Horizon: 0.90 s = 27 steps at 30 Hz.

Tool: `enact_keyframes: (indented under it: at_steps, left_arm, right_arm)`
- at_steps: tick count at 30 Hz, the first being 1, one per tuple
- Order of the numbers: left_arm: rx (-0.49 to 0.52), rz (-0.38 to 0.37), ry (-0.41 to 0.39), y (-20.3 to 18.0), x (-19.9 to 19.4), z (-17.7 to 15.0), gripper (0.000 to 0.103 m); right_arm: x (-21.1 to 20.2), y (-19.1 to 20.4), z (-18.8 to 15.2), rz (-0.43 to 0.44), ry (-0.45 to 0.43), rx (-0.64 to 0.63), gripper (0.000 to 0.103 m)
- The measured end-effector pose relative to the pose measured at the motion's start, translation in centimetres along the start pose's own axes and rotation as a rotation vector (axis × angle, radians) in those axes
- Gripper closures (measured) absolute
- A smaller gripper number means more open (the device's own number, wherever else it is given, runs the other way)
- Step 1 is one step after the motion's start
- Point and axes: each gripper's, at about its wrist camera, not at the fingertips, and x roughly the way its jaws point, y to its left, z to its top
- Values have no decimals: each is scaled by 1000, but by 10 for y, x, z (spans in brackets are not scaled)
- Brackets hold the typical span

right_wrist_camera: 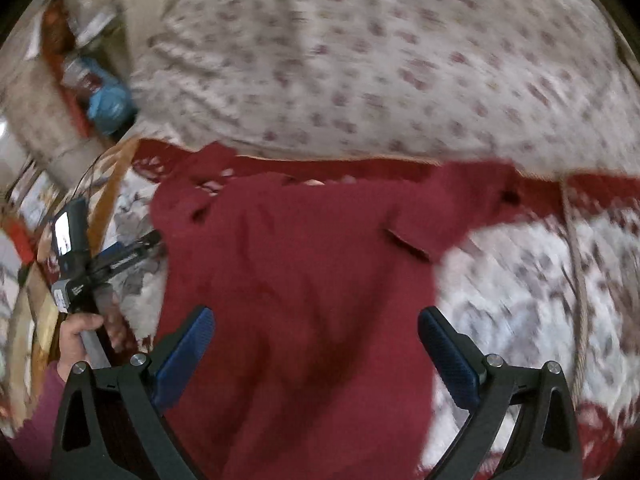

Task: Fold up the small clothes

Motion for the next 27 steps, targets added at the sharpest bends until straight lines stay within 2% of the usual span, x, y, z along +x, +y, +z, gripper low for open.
enact_keyframes:
  at_steps: [5, 9, 21, 27]
  left_arm:
    - [-5, -7, 4, 0, 4, 1, 0]
    - [-28, -20, 9, 4, 8, 5, 0]
    - [-20, -26, -14, 2, 7, 12, 0]
    - [-46, -15, 9, 7, 16, 16, 0]
  right_arm:
    - [40, 32, 28, -46, -14, -49, 0]
    - [72, 49, 33, -62, -3, -104, 0]
    - [104, 48, 28, -42, 31, -104, 0]
    - [110, 50, 28, -23, 36, -102, 0]
